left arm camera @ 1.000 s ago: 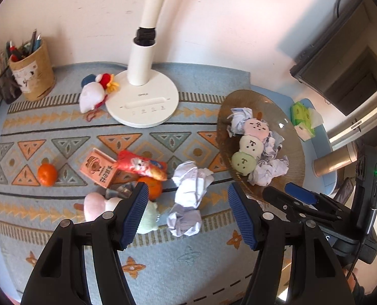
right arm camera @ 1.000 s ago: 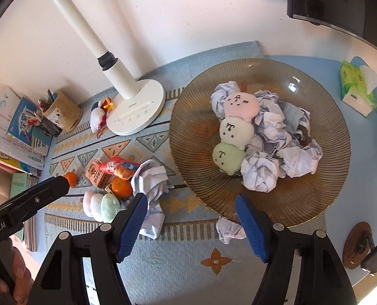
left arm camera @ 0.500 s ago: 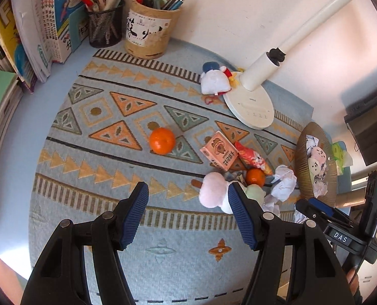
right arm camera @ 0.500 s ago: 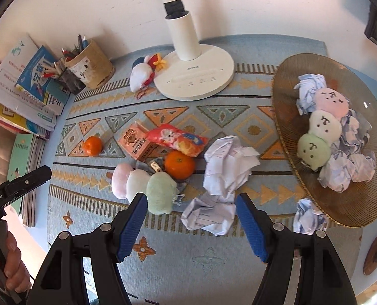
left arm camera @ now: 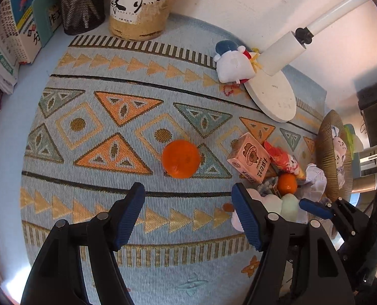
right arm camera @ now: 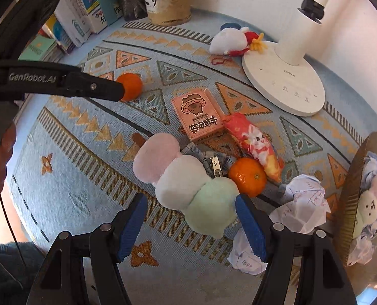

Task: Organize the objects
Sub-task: 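Grasp a tangerine with the left tool while the right tool closes on another plush dango, then carry the tangerine and plush dango over the glass plate and open both tools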

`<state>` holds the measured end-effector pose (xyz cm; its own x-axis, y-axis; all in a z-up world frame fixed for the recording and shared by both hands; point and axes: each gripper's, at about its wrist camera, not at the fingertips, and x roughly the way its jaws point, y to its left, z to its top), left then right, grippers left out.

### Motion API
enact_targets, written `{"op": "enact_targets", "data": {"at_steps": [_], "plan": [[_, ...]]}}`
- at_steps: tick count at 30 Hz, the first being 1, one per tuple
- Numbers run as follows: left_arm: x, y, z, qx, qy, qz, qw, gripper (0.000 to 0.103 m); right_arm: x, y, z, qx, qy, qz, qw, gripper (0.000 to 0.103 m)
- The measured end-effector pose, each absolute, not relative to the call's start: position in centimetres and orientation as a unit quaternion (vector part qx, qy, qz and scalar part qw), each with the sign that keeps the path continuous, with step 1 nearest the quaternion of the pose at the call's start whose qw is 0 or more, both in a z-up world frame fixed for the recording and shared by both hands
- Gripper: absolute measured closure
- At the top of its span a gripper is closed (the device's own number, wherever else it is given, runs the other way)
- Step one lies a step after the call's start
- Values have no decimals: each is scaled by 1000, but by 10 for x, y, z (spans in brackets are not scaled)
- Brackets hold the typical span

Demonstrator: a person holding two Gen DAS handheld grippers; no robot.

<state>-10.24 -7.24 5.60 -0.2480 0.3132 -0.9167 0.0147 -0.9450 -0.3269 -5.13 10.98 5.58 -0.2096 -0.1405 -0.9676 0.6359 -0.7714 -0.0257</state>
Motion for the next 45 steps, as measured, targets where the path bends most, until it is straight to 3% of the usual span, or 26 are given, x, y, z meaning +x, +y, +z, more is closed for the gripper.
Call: {"op": "enact_targets", "data": {"at_steps": [5, 8, 13, 18, 20, 27, 36, 41, 45], "plan": [[-123, -59, 36, -616, -96, 776, 95, 34, -43, 97, 42, 536, 331, -728, 269, 33], [-128, -56, 31, -609, -85, 782, 98, 36, -42, 90, 31, 536, 353, -716, 274, 33], [-129, -52, 31, -599, -63, 791, 104, 68, -39, 87, 37, 539, 327, -726, 275, 42], [-122, -63, 38, -590, -77, 796, 109, 68, -55, 115, 52, 618, 134, -712, 305, 42], [-118, -67, 41, -587, -81, 798, 109, 68, -59, 123, 39, 641, 101, -701, 296, 42], [-102, -72, 49, -581, -86, 803, 101, 68, -42, 127, 20, 660, 99, -692, 275, 39], [-75, -69, 58, -577, -89, 808, 82, 68, -21, 104, 18, 623, 196, -708, 268, 32], [-60, -64, 67, -571, -88, 813, 71, 68, -11, 112, 29, 607, 186, -721, 277, 55], [-54, -49, 84, -557, -82, 822, 83, 68, -14, 141, 60, 595, 129, -742, 281, 55]]}}
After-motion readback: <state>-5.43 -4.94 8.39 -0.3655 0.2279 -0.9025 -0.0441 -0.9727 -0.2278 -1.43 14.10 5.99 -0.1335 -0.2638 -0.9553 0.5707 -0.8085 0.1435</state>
